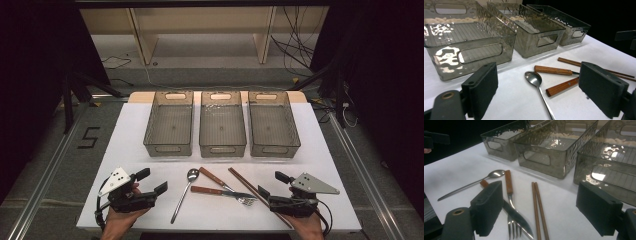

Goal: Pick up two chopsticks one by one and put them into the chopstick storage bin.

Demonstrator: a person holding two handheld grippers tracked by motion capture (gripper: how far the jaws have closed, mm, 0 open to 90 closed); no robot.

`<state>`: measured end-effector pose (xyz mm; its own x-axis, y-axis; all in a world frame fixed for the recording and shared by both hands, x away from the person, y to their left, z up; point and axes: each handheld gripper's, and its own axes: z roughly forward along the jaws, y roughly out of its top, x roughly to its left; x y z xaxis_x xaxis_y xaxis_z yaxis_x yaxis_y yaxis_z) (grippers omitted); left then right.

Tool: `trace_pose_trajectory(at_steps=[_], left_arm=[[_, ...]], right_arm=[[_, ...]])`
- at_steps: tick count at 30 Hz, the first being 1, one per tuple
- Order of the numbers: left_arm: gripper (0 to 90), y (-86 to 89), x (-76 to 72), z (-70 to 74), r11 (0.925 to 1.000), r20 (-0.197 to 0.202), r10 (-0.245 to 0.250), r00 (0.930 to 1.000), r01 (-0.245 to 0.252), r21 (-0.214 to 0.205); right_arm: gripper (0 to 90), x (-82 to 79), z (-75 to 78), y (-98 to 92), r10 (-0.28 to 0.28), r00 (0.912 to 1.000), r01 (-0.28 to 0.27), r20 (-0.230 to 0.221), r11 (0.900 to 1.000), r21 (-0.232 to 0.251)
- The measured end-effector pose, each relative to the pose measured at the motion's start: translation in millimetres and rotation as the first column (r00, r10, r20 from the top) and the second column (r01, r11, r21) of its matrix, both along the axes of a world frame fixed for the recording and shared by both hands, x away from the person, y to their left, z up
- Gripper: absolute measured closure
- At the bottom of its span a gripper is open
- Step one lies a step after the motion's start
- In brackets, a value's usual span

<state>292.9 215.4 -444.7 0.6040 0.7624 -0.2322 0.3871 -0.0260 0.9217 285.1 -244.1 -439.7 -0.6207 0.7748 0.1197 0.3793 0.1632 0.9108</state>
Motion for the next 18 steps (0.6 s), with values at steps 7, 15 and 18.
trace_pose_trajectory(at_steps=[7, 15, 18], left_arm=[[15.4, -0.1, -0.4, 0.1, 1.0, 0.001, 0.001, 1.0, -0.001, -0.001], [15.4, -0.1, -0.3, 0.1, 1.0, 0.0, 0.001, 1.0, -0.001, 0.0], [15.4, -0.1, -0.3, 0.1, 1.0, 0.0, 0.002, 1.0, -0.002, -0.001]], right_arm=[[22.8, 1.8, 2.8, 0.2, 0.004, 0.9999, -0.004, -0.01, 0.9999, -0.013], [24.1, 7.2, 10.1, 2.7, 0.02, 0.9987, -0.024, -0.047, 0.996, -0.086], [24.7, 11.6, 14.7, 3.8, 0.026, 0.9963, -0.037, -0.082, 0.9905, -0.133]])
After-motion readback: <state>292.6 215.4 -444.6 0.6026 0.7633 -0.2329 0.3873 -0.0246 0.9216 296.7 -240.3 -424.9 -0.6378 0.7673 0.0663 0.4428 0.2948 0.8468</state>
